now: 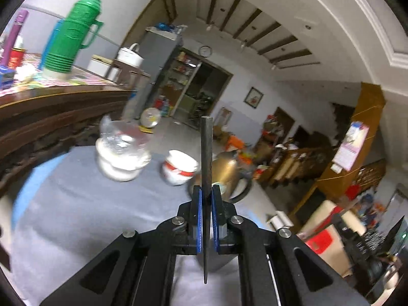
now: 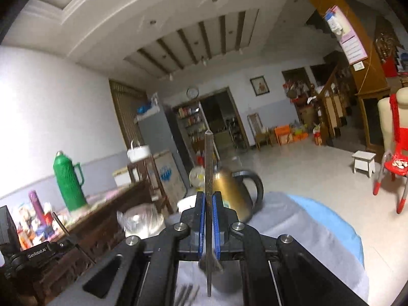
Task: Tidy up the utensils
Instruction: 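Lower the right gripper's chopstick into the grey cup while the left gripper inserts its own, then open both grippers over the cup and pull back toward the chopsticks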
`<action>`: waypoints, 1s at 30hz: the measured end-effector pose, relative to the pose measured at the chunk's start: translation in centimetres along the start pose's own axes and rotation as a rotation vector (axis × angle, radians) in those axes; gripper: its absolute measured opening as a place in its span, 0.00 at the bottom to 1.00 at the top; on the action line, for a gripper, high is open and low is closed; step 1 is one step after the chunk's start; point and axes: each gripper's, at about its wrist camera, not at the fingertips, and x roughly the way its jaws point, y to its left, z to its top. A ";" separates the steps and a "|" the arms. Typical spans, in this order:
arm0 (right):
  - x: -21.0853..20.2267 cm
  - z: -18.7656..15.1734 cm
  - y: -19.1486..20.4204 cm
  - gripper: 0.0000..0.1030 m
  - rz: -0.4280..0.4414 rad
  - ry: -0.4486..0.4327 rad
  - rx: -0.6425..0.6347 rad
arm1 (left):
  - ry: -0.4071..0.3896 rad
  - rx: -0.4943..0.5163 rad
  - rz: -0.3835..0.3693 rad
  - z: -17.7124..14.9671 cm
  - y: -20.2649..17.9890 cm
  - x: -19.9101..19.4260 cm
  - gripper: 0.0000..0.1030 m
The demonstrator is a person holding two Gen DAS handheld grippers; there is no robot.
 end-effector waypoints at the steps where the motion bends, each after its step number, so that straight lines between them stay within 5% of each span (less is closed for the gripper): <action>1: 0.5 0.4 0.0 0.06 -0.004 -0.014 0.000 | -0.004 -0.004 -0.005 0.2 -0.3 0.5 0.07; 11: 6.9 -0.1 0.1 0.06 -0.034 0.032 -0.060 | 0.001 0.044 -0.034 0.4 -4.6 8.1 0.07; 27: 14.5 -4.9 -1.1 0.07 -0.029 0.363 -0.120 | 0.273 0.175 0.031 -4.2 -5.7 15.0 0.07; 29: 14.7 -5.1 -1.3 0.08 -0.032 0.385 -0.113 | 0.289 0.158 0.020 -3.9 -5.4 14.4 0.18; 30: 14.6 -5.1 -1.4 0.09 -0.035 0.391 -0.110 | 0.287 0.149 0.016 -3.7 -5.3 14.0 0.33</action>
